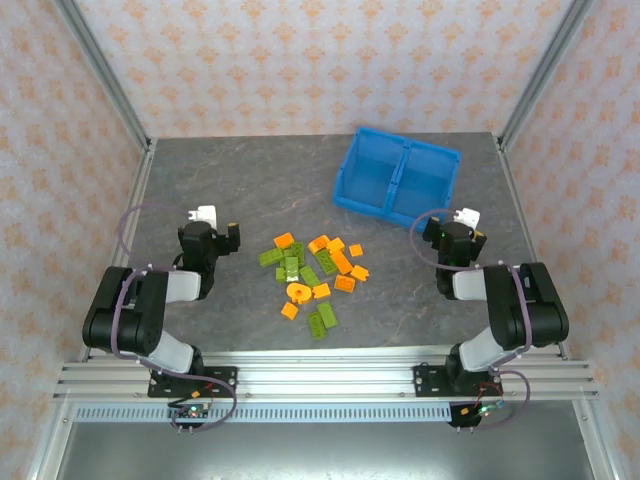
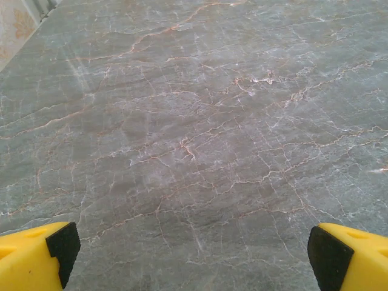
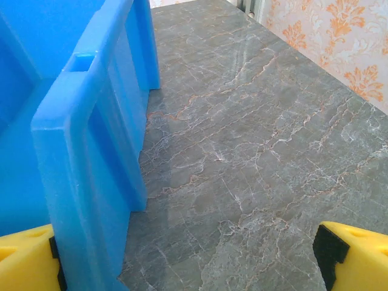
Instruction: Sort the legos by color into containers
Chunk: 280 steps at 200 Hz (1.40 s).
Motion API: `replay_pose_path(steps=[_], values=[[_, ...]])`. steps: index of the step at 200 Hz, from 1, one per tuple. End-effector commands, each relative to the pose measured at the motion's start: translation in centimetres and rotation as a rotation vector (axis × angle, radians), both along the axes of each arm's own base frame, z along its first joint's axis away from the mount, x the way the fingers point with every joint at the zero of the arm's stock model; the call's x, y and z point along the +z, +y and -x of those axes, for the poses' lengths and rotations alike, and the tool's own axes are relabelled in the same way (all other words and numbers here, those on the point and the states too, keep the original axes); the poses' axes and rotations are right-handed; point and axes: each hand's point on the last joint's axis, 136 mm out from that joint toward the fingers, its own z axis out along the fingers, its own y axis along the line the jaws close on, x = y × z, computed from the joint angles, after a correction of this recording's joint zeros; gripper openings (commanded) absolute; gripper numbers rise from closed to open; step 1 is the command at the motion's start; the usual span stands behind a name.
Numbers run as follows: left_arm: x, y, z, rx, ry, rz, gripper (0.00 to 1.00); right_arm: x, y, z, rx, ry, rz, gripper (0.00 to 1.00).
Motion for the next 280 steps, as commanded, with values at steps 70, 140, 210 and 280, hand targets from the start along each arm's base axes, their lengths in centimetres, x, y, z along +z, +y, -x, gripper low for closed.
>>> replay_pose_path(steps=[70, 140, 210, 280], values=[[2.1, 0.1, -0.9, 0.017, -0.071, -0.002, 1.00, 1.4, -0.6, -0.4, -0.031, -0.048, 0.002, 0.99], [2.6, -0.7, -1.0, -0.028, -0.062, -0.001, 1.00, 3.6, -0.9, 0.2, -0.064, -0.039, 0.019, 0.99], [10.2, -4.8, 3.1, -0.151, -0.127, -0.024, 1.00, 11.2, 6.7, 3.7, 0.148, 0.133, -0.472, 0.99], [21.6, -14.8, 11.3, -0.647, -0.207, 0.068, 1.00, 10.9, 19.0, 10.3, 0.623, 0.517, -0.384, 0.99]])
